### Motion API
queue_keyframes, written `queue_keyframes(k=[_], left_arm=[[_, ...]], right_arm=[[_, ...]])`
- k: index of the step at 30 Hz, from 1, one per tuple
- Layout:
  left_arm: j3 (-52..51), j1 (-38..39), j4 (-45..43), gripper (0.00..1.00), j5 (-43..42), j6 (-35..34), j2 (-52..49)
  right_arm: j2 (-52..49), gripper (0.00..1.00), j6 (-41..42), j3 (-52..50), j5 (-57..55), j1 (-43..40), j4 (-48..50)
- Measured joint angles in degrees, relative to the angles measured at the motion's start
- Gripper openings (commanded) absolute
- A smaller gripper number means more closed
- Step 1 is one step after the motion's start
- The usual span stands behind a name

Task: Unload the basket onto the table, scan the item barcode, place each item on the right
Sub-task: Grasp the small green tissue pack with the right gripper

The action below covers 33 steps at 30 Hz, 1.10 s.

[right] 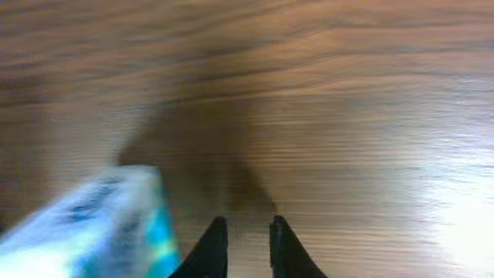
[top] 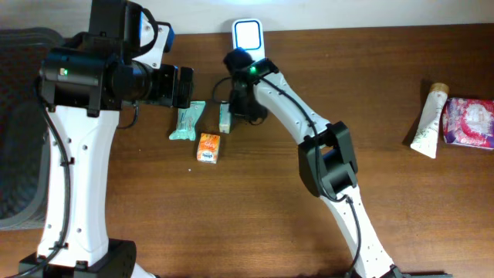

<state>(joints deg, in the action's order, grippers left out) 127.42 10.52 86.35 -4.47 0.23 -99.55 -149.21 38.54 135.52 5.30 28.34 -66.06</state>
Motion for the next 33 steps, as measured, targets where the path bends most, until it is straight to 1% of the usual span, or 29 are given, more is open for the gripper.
queue_keyframes(k=[2,4,5,6,8,10,11,13,16,19,21,22,23,24,27,29,31,32,33], left_arm=[[0.0,0.0,0.0,0.99,0.0,0.0,0.0],[0.0,0.0,0.0,0.99,0.0,0.0,0.0],[0.0,0.0,0.0,0.99,0.0,0.0,0.0],[0.0,0.0,0.0,0.99,0.0,0.0,0.0],[0.0,0.0,0.0,0.99,0.0,0.0,0.0],[0.0,0.0,0.0,0.99,0.0,0.0,0.0],[0.0,0.0,0.0,0.99,0.0,0.0,0.0],[0.0,0.0,0.0,0.99,0.0,0.0,0.0],[0.0,0.0,0.0,0.99,0.0,0.0,0.0],[0.0,0.0,0.0,0.99,0.0,0.0,0.0],[0.0,0.0,0.0,0.99,0.0,0.0,0.0],[0.0,0.0,0.0,0.99,0.0,0.0,0.0],[0.0,0.0,0.0,0.99,0.0,0.0,0.0],[0.0,0.0,0.0,0.99,0.0,0.0,0.0],[0.0,0.0,0.0,0.99,0.0,0.0,0.0],[0.0,0.0,0.0,0.99,0.0,0.0,0.0],[0.0,0.0,0.0,0.99,0.0,0.0,0.0],[0.0,0.0,0.0,0.99,0.0,0.0,0.0],[0.0,0.0,0.0,0.99,0.0,0.0,0.0]], right_arm=[[0.1,0.21,-0.1,0.0,-1.8,-2.5,-3.7],[1.2,0.33,-1.7,0.0,-3.2,-5.3,-7.5],[2.6,0.39,-4.0,0.0,-1.8,-7.1,-7.1],[5.0,0.45,-8.3,-0.2,3.5,-8.8,-4.5],[7.3,0.54,-12.1,-0.1,10.3,-8.9,-1.1],[7.8,0.55,-14.3,-0.1,15.7,-6.9,3.0],[7.8,0.56,-14.8,-0.1,16.7,-5.8,3.6],[7.7,0.56,-14.8,-0.2,14.6,-1.9,4.3],[7.0,0.57,-13.3,-0.2,11.0,1.0,4.6],[4.2,0.59,-12.0,-0.2,9.3,2.3,5.3],[2.2,0.6,-11.7,-0.2,8.8,2.3,5.3],[1.7,0.44,-11.7,-0.2,8.5,2.3,5.3],[1.6,0.15,-11.7,-0.2,8.0,2.3,5.3],[1.6,0.04,-11.6,-0.2,7.7,2.3,5.3],[1.5,0.04,-11.8,-0.2,7.4,2.0,4.1],[1.6,0.04,-12.2,-0.2,7.9,0.5,0.2],[2.2,0.04,-15.6,-0.2,9.9,-3.5,-4.5],[2.6,0.04,-18.3,-0.2,11.3,-6.3,-6.9],[3.0,0.06,-22.4,-0.2,13.4,-10.7,-9.0]])
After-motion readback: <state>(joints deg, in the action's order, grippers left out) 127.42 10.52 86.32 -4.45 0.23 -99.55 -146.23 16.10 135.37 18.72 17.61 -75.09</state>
